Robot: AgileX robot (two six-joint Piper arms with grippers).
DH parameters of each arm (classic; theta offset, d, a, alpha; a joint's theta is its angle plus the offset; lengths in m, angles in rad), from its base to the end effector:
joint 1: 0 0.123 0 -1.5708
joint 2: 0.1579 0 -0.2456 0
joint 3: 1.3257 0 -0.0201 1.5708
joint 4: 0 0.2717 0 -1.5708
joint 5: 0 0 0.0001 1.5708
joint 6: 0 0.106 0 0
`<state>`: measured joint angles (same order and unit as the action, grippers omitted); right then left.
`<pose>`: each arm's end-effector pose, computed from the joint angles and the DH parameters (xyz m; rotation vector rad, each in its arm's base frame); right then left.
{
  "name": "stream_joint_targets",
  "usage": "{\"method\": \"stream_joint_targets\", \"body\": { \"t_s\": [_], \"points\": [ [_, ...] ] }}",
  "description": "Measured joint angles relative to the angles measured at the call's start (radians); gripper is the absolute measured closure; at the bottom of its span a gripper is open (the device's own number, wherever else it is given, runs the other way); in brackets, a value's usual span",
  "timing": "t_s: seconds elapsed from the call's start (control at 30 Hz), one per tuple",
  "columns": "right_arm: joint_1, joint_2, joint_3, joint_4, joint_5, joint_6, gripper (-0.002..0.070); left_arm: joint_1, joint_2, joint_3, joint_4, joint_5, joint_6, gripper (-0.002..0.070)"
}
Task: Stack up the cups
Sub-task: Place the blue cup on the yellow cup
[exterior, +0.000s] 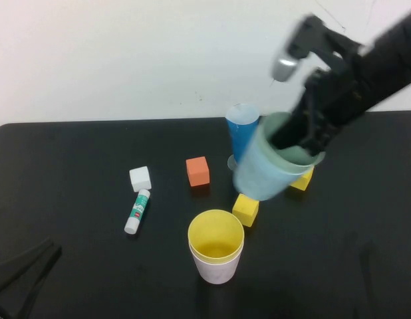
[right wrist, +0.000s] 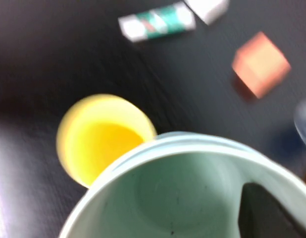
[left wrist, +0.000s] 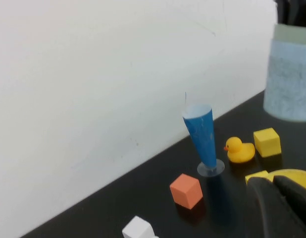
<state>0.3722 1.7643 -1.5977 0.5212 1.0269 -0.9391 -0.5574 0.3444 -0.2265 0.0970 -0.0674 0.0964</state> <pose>0.3611 0.1895 0.2693 -1.3677 2.1253 0.4641 0.1378 -0.0867 0.2567 0.5700 1.4325 -0.2945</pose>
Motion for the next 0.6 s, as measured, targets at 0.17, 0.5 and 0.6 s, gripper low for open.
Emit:
{"method": "stream_joint_targets", "body": {
  "t_s": [0.17,0.5,0.6],
  "points": [
    [0.128,-0.002,-0.043,-0.031,0.02,-0.002,0.0615,0.0,0.0,0.0,0.006,-0.006,0.0,0.0676],
    [0.189,0.137,-0.047,-0.106,0.007,0.002,0.0599,0.0,0.0,0.002,0.009,-0.006,0.0,0.0676],
    [0.189,0.172,-0.047,-0.098,-0.025,0.004,0.055,0.0,0.0,0.002,0.009,-0.006,0.0,0.0676]
  ]
}}
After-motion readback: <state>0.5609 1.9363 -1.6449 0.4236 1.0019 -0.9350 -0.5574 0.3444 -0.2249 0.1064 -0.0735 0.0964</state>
